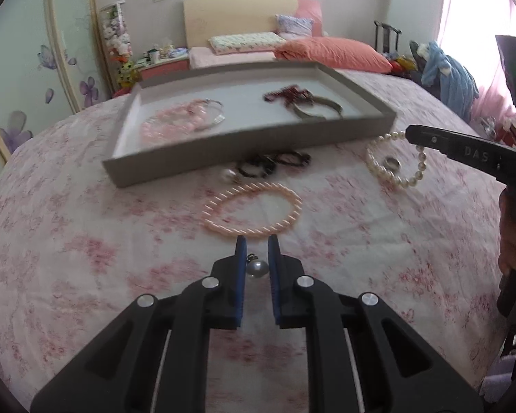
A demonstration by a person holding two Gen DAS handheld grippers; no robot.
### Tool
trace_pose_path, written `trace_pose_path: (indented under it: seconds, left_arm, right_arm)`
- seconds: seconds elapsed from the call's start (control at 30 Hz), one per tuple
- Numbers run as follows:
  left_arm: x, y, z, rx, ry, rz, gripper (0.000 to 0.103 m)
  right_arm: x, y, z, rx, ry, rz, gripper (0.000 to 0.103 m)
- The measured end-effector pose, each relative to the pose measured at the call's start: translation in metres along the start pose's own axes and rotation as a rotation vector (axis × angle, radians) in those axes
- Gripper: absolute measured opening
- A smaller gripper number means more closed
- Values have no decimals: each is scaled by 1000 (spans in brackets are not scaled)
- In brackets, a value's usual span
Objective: Organize jewelry
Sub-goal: 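Carry the pearl earring and pearl necklace over the gray tray with both tools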
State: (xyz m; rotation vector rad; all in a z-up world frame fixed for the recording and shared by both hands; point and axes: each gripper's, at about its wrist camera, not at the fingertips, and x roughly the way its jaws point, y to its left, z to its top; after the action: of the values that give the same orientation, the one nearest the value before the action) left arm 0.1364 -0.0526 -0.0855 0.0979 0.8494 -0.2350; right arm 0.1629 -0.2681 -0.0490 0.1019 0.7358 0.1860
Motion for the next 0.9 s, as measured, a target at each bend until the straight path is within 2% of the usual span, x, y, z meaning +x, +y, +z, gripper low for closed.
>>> trace_pose_path:
  seconds: [0.17, 0.33, 0.67, 0.9]
  left_arm:
    - [-17, 24, 12, -78, -70, 25, 13]
    - [-33, 37, 21, -116, -131, 50, 13]
    - [-57, 34, 26, -115, -225, 90, 13]
    - [-71, 28, 27, -101, -275, 112, 13]
  right_arm:
    - [-12, 15, 12, 0, -79, 75, 10]
    - [-25, 26, 10, -1, -137, 118, 10]
    - [-56, 39, 3, 5, -225, 156, 10]
    - [-87, 54, 2, -27, -319, 162, 10]
